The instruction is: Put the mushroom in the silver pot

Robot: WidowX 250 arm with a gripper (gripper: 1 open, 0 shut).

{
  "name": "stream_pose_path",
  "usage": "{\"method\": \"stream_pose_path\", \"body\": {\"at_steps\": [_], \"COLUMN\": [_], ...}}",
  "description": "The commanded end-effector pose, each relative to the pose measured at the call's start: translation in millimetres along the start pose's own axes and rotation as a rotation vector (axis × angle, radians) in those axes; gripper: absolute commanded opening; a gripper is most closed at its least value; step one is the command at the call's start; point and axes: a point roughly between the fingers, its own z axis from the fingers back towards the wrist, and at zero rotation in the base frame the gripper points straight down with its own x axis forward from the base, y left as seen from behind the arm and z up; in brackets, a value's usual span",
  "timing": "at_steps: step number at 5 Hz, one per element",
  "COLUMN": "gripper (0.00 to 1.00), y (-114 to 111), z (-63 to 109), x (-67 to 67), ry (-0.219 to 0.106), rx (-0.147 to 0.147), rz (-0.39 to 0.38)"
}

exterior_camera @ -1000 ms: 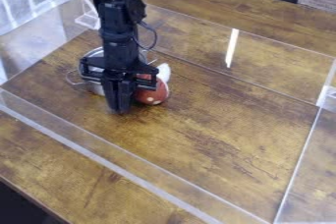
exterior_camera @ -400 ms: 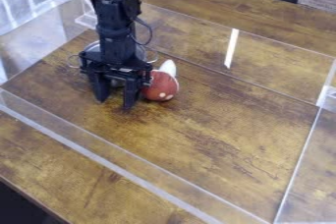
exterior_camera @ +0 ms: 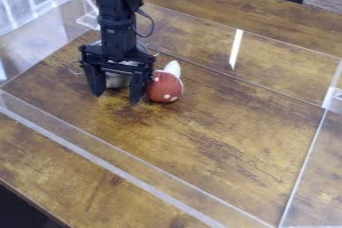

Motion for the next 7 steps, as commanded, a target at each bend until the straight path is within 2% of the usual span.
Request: {"method": "stream_pose_path", "body": {"at_steps": [1,2,3,4,5,6,7], "gripper": [0.0,0.0,0.0,0.0,0.0,1.0,1.0], "y": [2,-7,-17,-9,-4,-18,-28], "z": [14.4,7.1,17.5,41.5,82.5,63.6,46.6], "x": [9.2,9.4,10.0,20.7,37.0,36.6,35.4], "ry": [-0.07,-0.074,-0.088,-0.1,-0.135,-0.136,-0.129], "rx": [-0.006,-0.005,-0.011,-0.016,-0.024,-0.024,-0.029], "rz": [0.036,-0.03,-0.1,-0.111,-0.109,-0.121,-0.131]}}
